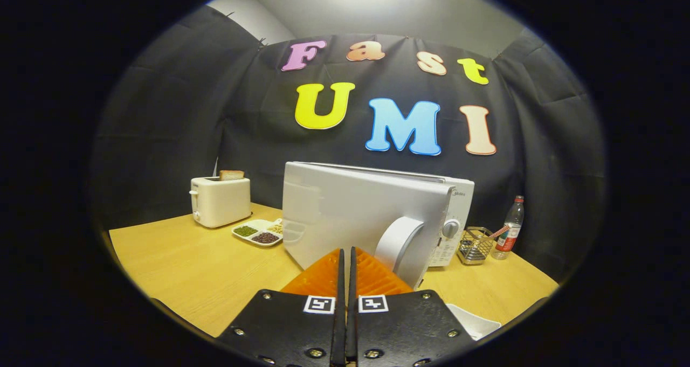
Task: Open the microwave, put the food inside, and close the microwave door.
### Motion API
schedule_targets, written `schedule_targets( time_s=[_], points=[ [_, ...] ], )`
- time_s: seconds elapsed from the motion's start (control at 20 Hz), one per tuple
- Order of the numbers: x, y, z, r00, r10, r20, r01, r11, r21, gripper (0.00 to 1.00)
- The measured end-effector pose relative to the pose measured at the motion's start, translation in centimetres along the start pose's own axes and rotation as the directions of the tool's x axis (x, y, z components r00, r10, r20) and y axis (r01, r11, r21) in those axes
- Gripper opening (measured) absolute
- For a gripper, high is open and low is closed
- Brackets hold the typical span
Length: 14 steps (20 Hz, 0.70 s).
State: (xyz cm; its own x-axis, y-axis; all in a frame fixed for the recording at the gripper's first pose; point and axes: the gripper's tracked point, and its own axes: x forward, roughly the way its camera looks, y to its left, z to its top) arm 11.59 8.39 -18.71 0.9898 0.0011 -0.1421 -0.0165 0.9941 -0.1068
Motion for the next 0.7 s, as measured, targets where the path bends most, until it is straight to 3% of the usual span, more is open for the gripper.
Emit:
schedule_targets(
  time_s=[0.45,0.7],
  points=[
    [4.9,-5.9,2.4,0.997,-0.067,0.041,0.065,0.996,0.053,0.02],
    [8.0,-7.6,2.2,0.997,-0.083,0.000,0.083,0.992,0.095,0.01]
  ],
)
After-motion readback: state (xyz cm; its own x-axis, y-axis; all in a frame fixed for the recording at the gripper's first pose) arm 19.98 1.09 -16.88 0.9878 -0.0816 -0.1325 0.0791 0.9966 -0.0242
